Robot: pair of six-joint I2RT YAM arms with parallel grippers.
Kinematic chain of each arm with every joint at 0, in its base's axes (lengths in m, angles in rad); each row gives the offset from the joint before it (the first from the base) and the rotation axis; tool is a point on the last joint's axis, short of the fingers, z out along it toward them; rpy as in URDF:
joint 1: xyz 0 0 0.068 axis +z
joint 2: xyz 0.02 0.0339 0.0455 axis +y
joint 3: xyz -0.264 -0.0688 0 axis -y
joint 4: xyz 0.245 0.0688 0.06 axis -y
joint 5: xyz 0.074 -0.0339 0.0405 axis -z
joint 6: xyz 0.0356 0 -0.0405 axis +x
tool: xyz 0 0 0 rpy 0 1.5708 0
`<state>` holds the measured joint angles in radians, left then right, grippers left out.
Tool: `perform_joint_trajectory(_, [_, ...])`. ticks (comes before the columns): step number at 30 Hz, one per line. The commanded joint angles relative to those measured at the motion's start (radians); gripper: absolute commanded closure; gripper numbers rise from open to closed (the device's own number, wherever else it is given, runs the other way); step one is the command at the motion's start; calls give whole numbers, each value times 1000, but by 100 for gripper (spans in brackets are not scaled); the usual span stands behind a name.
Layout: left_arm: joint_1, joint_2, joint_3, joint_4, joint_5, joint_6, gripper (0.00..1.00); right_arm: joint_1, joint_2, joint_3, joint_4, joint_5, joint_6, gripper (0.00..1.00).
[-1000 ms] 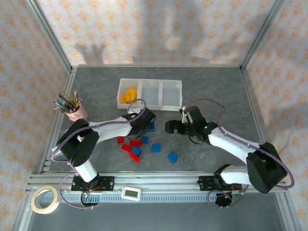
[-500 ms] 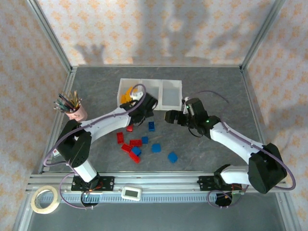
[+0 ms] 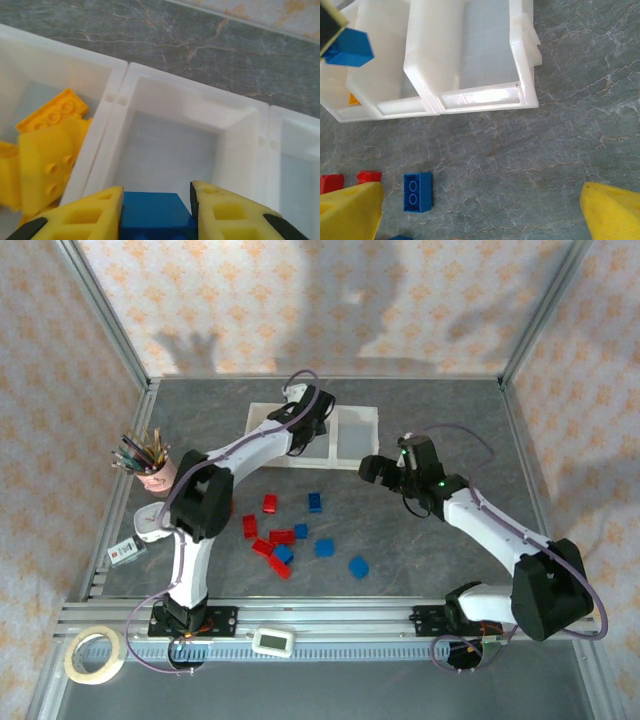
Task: Sort the legos into containers by color
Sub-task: Place the lego in the container, then pick up the lego from the center of the table.
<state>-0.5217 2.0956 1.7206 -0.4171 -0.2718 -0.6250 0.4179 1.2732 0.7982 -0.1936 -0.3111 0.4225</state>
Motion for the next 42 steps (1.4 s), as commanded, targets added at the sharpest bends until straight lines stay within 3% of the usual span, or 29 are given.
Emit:
perform_joint_trajectory(1, [2,58,89,-33,-48,76,65,-7,11,26,17,5,16,0])
perform_joint_trajectory(7, [8,158,224,-88,-77,105,54,-9,14,49,4,9,10,0])
perform_joint_trajectory(11, [7,140,235,-93,-78,116,46,-10,1,57,0,4,-2,0])
perform_joint_trajectory(14, [8,106,232,-120,-83,110,46,-9,-5,70,-20,-3,-14,0])
perform_joint_trajectory(24, [-21,-198,-108,-35,77,45,43,-7,-38,13,-53,-54,-48,0])
perform_joint_trajectory(30, [-97,-365,-329,-18,97,-48,42,10,-42,-54,-42,-74,-64,0])
perform_joint_trajectory(42, [-249,-406,-556,22,139,-244,30,85,-72,-235,149,-121,-15,0])
